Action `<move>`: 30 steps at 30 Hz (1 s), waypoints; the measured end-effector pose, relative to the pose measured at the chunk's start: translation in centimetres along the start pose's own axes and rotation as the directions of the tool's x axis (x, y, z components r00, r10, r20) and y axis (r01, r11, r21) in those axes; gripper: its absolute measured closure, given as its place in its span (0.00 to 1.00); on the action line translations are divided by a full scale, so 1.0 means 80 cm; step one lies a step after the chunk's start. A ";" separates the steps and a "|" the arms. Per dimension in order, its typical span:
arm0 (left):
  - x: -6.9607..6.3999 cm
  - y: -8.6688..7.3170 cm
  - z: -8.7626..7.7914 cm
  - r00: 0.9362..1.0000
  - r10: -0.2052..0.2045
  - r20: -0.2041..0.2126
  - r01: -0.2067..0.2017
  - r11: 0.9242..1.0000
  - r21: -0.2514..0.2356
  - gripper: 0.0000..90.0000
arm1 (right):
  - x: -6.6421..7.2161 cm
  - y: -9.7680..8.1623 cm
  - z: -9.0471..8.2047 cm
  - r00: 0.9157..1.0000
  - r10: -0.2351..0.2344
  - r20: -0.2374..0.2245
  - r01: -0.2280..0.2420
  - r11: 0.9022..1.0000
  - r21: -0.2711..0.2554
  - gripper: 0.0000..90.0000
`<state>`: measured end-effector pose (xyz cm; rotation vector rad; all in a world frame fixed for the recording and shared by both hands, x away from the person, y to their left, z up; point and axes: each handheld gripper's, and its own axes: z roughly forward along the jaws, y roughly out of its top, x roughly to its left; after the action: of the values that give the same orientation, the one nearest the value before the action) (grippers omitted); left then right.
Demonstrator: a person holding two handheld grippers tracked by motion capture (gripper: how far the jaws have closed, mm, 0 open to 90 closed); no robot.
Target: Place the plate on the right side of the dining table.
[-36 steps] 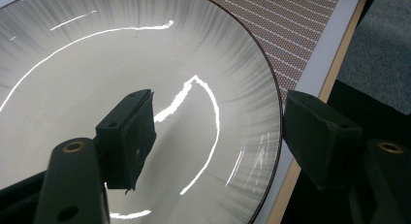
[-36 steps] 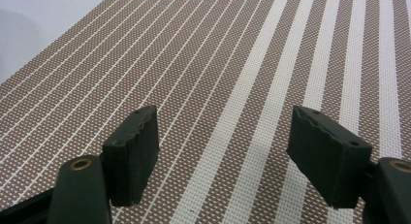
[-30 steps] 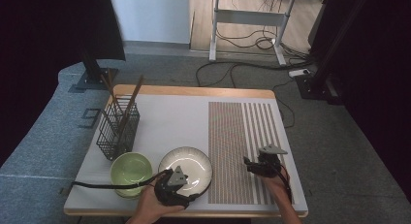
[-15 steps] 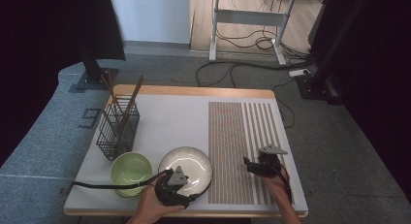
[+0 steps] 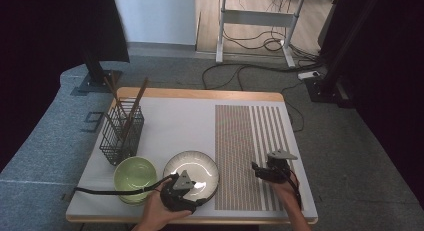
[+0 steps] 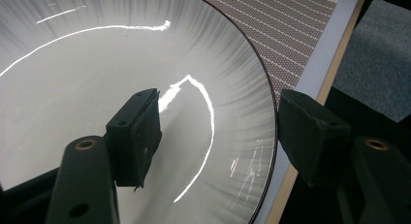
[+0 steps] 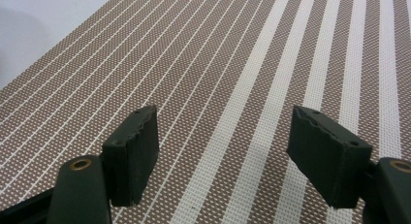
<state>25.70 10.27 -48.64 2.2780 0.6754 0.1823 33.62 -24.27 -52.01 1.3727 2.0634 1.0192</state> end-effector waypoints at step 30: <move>0.001 0.000 -0.002 0.998 0.001 -0.059 -0.001 1.000 0.003 0.44 | 0.053 0.043 -0.002 0.984 -0.040 -0.175 0.025 0.996 -0.084 0.32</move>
<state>25.71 10.39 -48.54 2.2832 0.7053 0.2495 33.81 -19.62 -49.13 1.2432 2.1362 1.2365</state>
